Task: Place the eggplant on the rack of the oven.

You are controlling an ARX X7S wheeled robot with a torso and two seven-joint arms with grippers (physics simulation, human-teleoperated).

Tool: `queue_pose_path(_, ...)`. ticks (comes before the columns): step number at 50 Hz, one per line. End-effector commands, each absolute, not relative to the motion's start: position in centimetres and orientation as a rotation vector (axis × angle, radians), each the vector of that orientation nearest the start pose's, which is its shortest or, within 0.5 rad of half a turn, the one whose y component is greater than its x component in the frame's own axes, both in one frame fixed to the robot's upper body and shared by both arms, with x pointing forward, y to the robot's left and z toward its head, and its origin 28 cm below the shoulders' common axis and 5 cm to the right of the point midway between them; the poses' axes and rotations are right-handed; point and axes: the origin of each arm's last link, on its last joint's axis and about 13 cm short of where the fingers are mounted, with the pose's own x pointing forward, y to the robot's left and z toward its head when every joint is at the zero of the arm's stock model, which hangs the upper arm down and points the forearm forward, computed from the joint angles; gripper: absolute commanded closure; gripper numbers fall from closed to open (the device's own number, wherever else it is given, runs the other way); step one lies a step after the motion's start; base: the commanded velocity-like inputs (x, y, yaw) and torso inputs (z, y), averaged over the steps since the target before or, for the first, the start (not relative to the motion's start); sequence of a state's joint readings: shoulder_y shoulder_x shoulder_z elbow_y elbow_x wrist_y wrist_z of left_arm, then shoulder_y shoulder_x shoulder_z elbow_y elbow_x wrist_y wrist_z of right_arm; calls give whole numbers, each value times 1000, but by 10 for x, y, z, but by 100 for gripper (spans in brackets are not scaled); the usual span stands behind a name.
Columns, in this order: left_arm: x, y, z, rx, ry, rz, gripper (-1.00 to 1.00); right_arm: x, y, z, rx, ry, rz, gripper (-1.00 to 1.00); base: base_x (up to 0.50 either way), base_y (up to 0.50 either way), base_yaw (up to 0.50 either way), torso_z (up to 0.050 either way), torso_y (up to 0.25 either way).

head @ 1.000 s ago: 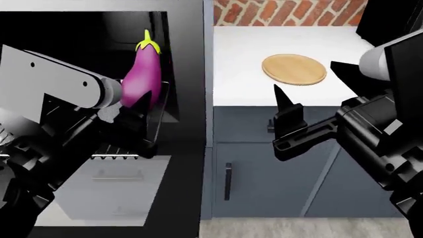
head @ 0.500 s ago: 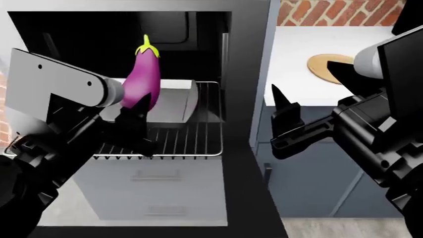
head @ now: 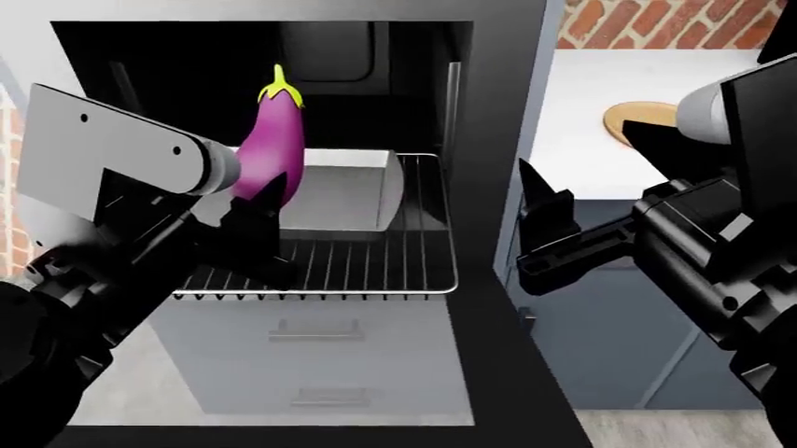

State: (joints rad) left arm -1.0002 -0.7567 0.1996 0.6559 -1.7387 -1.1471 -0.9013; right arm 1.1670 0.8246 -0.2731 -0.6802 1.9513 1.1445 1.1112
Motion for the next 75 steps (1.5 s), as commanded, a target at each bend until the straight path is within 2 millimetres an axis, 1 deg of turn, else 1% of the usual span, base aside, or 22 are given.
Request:
queue_pose_path(1,196,238,284,164,25,-311,100,176,-127,306,-228,-4,251,-100,203,0,0,0,0)
queue_pose_path(10,197,238,282,161,28,-309,100,175,-128,305,-222,-4,258,-100,383,1,0,0,1)
queue_pose_path(12,196,239,279,152,35,-308,100,176,-128,304,-217,-3,256,-100,336,1,0,0,0)
queue_pose_path(18,198,240,277,146,42,-300,100,178,-128,303,-220,-4,266,-100,39,0,0,0,2)
queue_pose_path(22,203,239,274,142,58,-308,100,178,-128,303,-216,-3,267,-100,0,0,0,4,0)
queue_pose_path(27,218,237,270,149,91,-316,100,179,-129,300,-208,2,266,-100,0,0,0,0,0)
queue_pose_path(32,239,237,266,130,138,-304,100,180,-132,297,-201,6,257,-100,0,0,0,0,0)
queue_pose_path(37,246,237,264,140,155,-298,100,181,-133,295,-197,8,252,-100,0,0,0,0,2)
queue_pose_path(42,261,239,263,143,179,-280,100,182,-133,292,-190,9,252,-100,0,0,0,0,0)
queue_pose_path(46,268,238,261,152,192,-282,100,183,-133,293,-190,8,252,-100,0,0,0,0,0)
queue_pose_path(47,271,238,261,120,215,-299,100,183,-133,293,-192,8,254,-100,0,0,0,0,0)
queue_pose_path(48,277,239,261,107,229,-282,100,183,-133,293,-192,6,257,-100,0,0,0,0,0)
queue_pose_path(50,282,240,261,104,230,-278,100,184,-133,292,-187,8,258,-100,0,0,0,0,0)
queue_pose_path(53,287,241,265,87,236,-270,100,184,-134,292,-186,7,254,-100,0,0,0,0,0)
queue_pose_path(56,294,241,264,57,264,-261,100,186,-134,291,-184,10,256,-100,0,0,0,0,0)
queue_pose_path(57,295,240,264,71,255,-265,100,187,-134,291,-183,9,258,-100,0,0,0,0,0)
queue_pose_path(62,303,239,261,53,288,-266,100,184,-135,290,-177,10,257,-100,0,0,0,0,0)
queue_pose_path(63,306,240,259,102,270,-254,100,183,-135,290,-176,8,256,-100,0,0,0,0,10)
queue_pose_path(64,307,240,258,70,288,-251,100,183,-135,291,-178,8,255,-100,0,0,0,0,0)
queue_pose_path(75,326,244,245,58,340,-223,100,183,-136,289,-175,6,253,-100,0,0,0,0,0)
